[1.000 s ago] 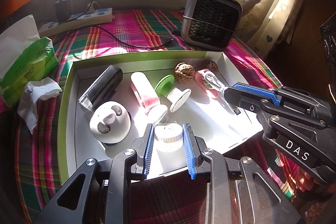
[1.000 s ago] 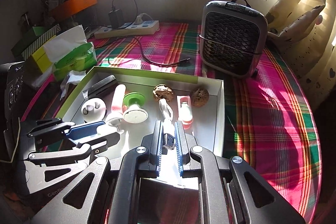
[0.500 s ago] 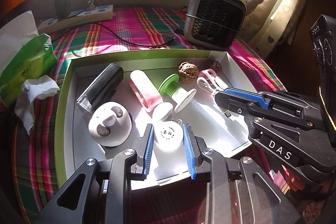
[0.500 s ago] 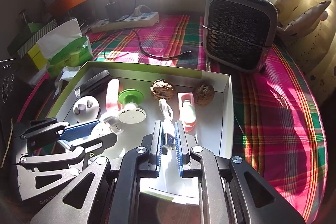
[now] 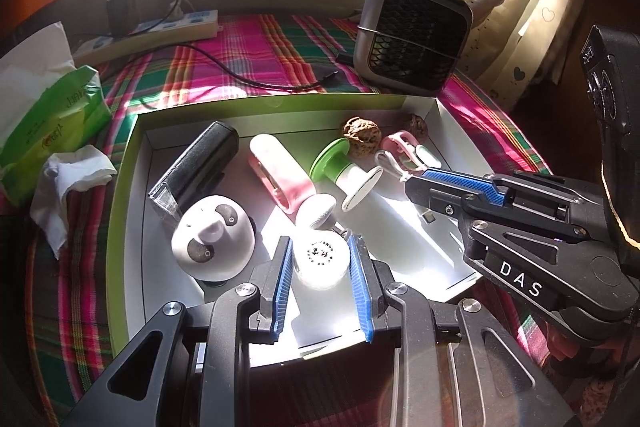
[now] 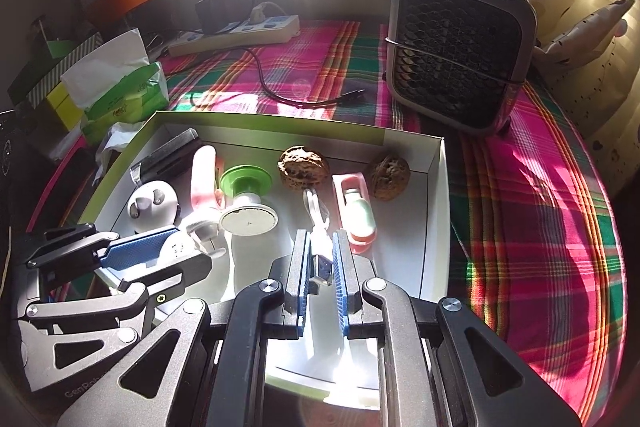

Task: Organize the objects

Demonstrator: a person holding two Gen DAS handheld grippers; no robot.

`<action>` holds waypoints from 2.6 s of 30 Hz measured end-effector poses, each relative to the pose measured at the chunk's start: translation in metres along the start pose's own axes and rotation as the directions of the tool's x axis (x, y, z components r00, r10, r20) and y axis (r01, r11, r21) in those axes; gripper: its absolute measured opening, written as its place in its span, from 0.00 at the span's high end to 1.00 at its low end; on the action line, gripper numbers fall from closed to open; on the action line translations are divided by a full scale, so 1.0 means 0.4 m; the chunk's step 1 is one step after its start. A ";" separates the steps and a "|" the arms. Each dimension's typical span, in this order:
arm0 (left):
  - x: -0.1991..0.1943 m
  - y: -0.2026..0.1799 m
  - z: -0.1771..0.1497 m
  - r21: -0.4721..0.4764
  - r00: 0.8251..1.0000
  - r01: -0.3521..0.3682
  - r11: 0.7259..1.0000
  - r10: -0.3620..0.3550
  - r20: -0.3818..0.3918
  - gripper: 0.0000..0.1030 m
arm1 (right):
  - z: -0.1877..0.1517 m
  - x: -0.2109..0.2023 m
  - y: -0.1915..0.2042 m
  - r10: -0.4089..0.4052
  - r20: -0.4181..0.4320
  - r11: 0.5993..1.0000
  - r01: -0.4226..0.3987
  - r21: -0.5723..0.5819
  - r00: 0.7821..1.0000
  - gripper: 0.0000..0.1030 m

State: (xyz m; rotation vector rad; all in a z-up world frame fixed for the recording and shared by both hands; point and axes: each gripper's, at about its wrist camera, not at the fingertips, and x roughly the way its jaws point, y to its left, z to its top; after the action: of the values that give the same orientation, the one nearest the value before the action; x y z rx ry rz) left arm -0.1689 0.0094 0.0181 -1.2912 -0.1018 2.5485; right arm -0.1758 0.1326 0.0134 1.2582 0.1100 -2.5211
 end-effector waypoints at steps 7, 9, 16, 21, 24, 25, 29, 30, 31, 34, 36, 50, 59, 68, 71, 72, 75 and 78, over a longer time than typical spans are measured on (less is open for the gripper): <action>0.003 0.001 0.001 0.003 1.000 -0.009 1.000 0.009 -0.001 0.75 | 0.000 0.006 0.001 0.001 -0.005 1.000 -0.001 0.001 1.000 0.88; 0.003 0.001 0.002 0.004 1.000 -0.009 1.000 0.009 -0.002 0.75 | 0.000 0.006 0.001 0.001 -0.006 1.000 -0.001 0.002 1.000 0.88; 0.004 0.001 0.002 0.004 1.000 -0.012 1.000 0.012 -0.002 0.74 | -0.002 0.010 0.003 0.003 -0.008 1.000 -0.003 0.002 1.000 0.88; 0.004 0.002 0.001 0.005 1.000 -0.014 1.000 0.014 -0.002 0.73 | -0.003 0.010 0.003 0.005 -0.008 1.000 -0.005 0.006 1.000 0.88; 0.004 0.002 0.001 0.004 1.000 -0.016 1.000 0.016 -0.002 0.72 | -0.003 0.009 0.004 0.002 -0.009 1.000 -0.002 0.007 1.000 0.88; 0.004 0.003 0.002 0.004 1.000 -0.017 1.000 0.017 -0.002 0.72 | -0.004 0.009 0.004 0.003 -0.010 1.000 -0.003 0.005 1.000 0.88; 0.003 0.002 0.002 0.008 1.000 -0.024 1.000 0.024 -0.002 0.70 | -0.005 0.007 0.006 0.003 -0.009 1.000 -0.003 0.007 1.000 0.88; 0.003 0.002 0.002 0.008 1.000 -0.026 1.000 0.026 -0.002 0.69 | -0.005 0.007 0.006 0.004 -0.010 1.000 -0.004 0.008 1.000 0.88; 0.003 0.003 0.002 0.006 1.000 -0.027 1.000 0.027 -0.002 0.69 | -0.005 0.007 0.007 0.005 -0.010 1.000 -0.005 0.008 1.000 0.87; 0.003 0.004 0.002 0.007 1.000 -0.032 0.999 0.032 -0.002 0.68 | -0.007 0.006 0.006 0.001 -0.008 1.000 -0.001 0.009 1.000 0.83; 0.003 0.003 0.001 0.008 0.999 -0.035 0.999 0.035 -0.001 0.67 | -0.007 0.003 0.006 0.003 -0.004 1.000 -0.003 0.010 1.000 0.81; -0.007 0.002 0.000 0.001 0.999 -0.048 0.999 0.048 0.000 0.59 | -0.011 -0.009 0.002 0.002 0.004 1.000 -0.002 0.022 1.000 0.69; -0.035 -0.007 -0.011 0.006 0.998 -0.059 0.998 0.059 0.013 0.59 | -0.023 -0.039 0.008 -0.001 0.024 0.999 0.000 0.032 1.000 0.61; -0.084 -0.011 -0.036 0.008 0.994 -0.094 0.996 0.093 0.050 0.59 | -0.049 -0.083 0.012 -0.020 0.054 0.999 0.017 0.052 0.998 0.61; -0.105 -0.019 -0.046 0.018 0.986 -0.147 0.989 0.145 0.084 0.59 | -0.060 -0.102 0.018 -0.036 0.072 0.998 0.032 0.057 0.997 0.60; -0.111 -0.021 -0.051 0.022 0.985 -0.151 0.988 0.148 0.090 0.59 | -0.065 -0.109 0.019 -0.037 0.077 0.998 0.032 0.060 0.996 0.60; -0.125 -0.023 -0.062 0.015 0.985 -0.149 0.989 0.147 0.096 0.59 | -0.081 -0.127 0.024 -0.043 0.090 0.997 0.038 0.061 0.995 0.59; -0.137 -0.026 -0.072 0.016 0.981 -0.165 0.986 0.162 0.105 0.59 | -0.095 -0.142 0.032 -0.052 0.101 0.997 0.046 0.057 0.994 0.56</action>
State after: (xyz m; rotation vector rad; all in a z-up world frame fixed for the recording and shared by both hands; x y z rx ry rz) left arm -0.1127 0.0023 0.0457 -1.2040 0.0160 2.7459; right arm -0.1108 0.1427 0.0362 1.1570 0.0495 -2.6420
